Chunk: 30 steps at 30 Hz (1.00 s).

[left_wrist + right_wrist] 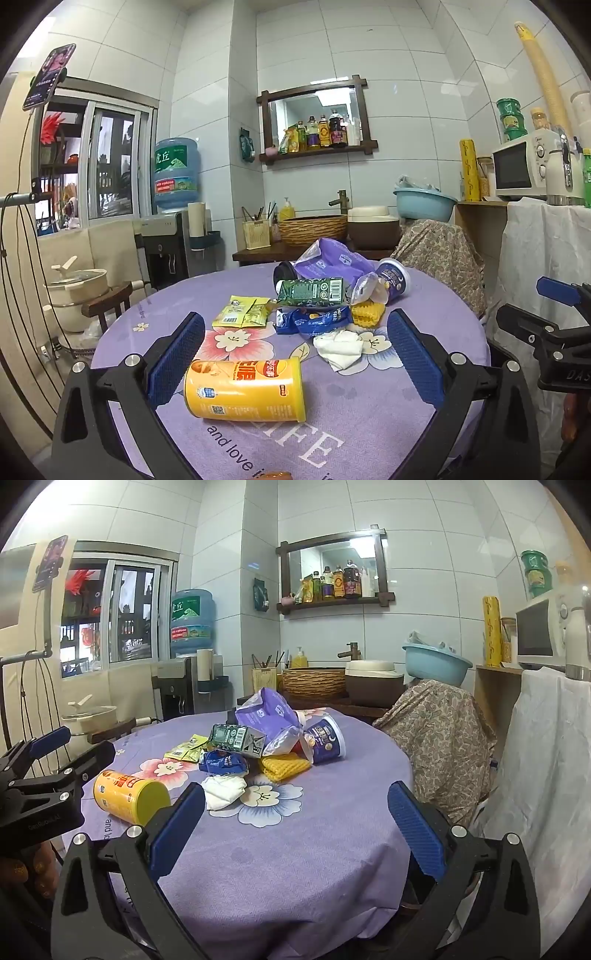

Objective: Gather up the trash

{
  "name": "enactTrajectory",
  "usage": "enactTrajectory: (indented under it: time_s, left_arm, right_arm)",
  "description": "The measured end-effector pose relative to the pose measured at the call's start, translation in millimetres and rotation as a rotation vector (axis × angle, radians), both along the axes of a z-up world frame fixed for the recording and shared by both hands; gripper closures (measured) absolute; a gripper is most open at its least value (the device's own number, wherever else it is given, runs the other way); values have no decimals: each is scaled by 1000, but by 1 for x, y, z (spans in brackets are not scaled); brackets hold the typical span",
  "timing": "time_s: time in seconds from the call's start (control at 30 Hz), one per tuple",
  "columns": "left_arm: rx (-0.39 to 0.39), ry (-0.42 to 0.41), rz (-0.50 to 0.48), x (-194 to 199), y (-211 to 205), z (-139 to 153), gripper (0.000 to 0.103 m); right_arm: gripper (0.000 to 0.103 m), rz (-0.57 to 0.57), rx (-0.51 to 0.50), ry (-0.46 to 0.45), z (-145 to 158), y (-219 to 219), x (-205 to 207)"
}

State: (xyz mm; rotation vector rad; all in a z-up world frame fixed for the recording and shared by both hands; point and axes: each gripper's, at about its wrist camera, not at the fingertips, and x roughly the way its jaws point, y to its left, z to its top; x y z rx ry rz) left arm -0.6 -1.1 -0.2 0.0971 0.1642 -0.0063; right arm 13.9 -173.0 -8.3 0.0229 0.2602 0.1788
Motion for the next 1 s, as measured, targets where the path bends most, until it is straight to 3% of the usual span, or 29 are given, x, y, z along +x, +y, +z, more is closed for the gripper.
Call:
enactTrajectory:
  time_s: [1.0]
  left_arm:
    - [-5,1,-1,-2,0,2,5]
  right_arm:
    - [5,0,5,7,-3,1,2]
